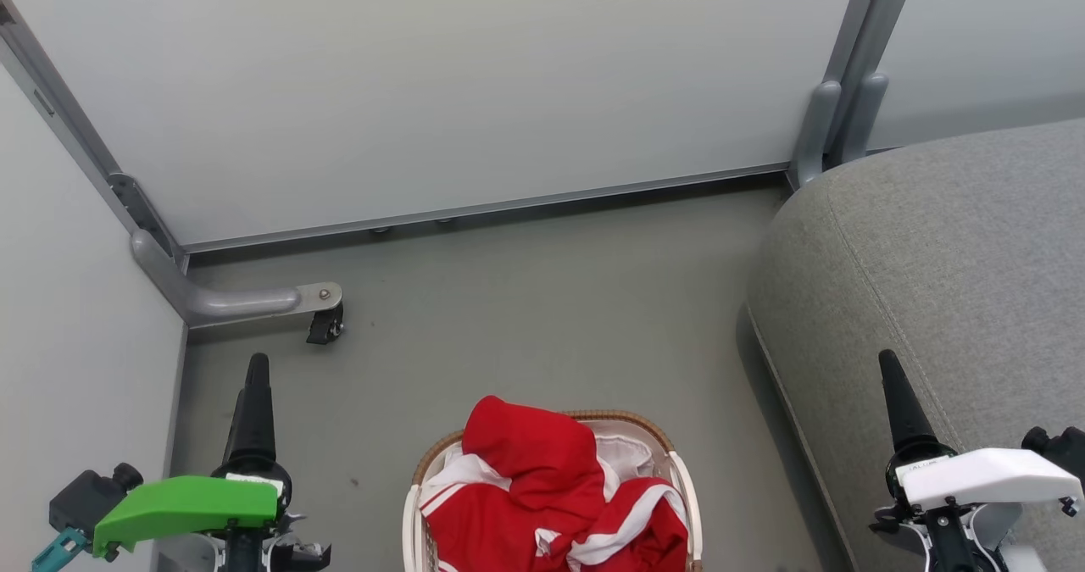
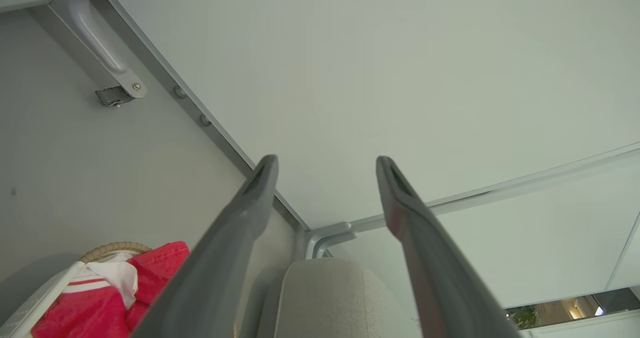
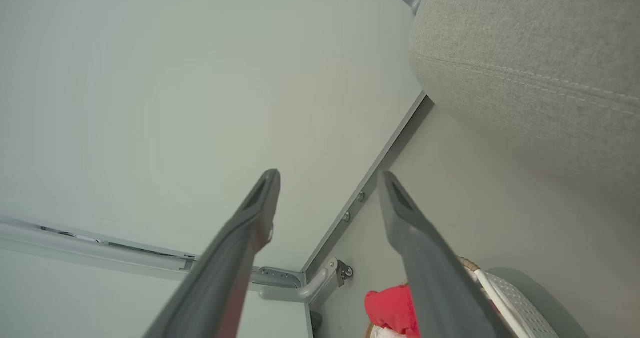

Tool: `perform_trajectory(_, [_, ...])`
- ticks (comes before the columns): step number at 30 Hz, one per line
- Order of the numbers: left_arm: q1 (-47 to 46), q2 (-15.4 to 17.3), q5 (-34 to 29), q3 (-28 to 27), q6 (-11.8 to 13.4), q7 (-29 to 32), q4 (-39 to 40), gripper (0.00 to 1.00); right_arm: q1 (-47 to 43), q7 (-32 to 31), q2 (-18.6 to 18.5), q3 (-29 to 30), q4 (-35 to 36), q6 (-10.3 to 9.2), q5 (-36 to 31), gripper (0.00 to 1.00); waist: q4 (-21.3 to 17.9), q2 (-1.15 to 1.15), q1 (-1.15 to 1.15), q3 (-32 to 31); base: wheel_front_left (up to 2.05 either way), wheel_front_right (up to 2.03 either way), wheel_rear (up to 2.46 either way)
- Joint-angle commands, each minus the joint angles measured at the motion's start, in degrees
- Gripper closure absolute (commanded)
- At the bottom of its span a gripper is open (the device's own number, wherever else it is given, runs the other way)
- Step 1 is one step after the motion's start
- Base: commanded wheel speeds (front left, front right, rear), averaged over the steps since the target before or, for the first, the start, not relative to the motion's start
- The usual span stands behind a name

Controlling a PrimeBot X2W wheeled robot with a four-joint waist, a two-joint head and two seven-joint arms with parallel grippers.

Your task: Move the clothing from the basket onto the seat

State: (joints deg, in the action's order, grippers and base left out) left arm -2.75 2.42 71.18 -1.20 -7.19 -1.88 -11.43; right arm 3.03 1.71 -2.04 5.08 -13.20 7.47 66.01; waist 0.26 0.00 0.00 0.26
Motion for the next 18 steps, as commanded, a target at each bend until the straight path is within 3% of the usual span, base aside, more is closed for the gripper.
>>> perform_trajectory(1, [-0.6,0.3,-2.9,0.4,0.3,-0.6,1.3,0.0,0.1,0.8,-0.5,-0.3,1.3,0.01,-3.4,0.0,0.0,0.0,0.0,0.0,0.0,0.0,0.0])
perform_trajectory(18, [1.1,0.4,-22.7,4.0,2.7,-3.9,2.5,0.0,-0.9,4.0,-0.6,-2.6,3.7,0.02,-24.3,0.0,0.3,0.0,0.0,0.3,0.0,0.0,0.0])
